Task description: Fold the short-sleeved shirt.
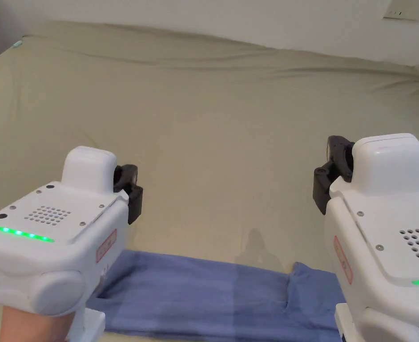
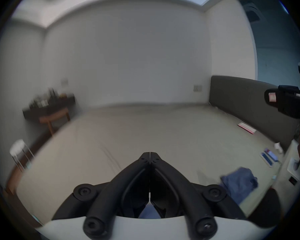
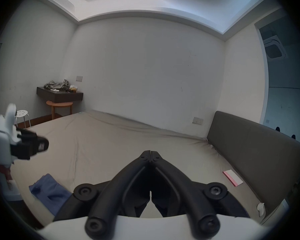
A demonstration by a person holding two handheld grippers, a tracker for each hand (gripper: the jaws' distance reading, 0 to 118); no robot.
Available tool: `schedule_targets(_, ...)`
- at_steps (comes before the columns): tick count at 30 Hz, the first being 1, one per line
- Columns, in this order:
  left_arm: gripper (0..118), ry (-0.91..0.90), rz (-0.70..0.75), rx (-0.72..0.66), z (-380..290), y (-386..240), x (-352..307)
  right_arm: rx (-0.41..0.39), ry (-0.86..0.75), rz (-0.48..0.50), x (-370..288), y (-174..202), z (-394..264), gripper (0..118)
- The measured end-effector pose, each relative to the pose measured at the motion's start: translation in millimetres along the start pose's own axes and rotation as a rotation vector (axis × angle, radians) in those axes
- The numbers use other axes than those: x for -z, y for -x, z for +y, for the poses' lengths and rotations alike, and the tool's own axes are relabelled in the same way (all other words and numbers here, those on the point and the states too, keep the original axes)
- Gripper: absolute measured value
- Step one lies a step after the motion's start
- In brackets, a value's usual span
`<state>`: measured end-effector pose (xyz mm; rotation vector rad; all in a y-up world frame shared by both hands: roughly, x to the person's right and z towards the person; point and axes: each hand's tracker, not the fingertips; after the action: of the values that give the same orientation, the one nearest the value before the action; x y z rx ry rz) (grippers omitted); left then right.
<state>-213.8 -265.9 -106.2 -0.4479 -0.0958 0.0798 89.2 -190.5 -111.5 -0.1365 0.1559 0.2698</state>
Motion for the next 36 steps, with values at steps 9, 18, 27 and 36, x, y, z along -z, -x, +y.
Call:
schedule_targets(9,108,0.444,0.004,-0.336,-116.8,163.1,22.8,0.019,0.099,-0.003,10.0,-3.4,-16.8,0)
schedule_targets(18,115,0.579,-0.251,-0.783,-183.6,265.1,41.3,0.045,0.151,-0.003,24.5,-8.5,-24.8,0)
schedule_targets(27,84,0.526,-0.583,-1.067,-195.8,219.6,71.5,0.019,0.154,0.021,23.7,6.7,-16.3,0)
schedule_targets(36,5,0.595,-0.404,-0.935,-170.2,198.8,64.4,-0.001,0.141,0.032,14.1,10.1,-6.3,0)
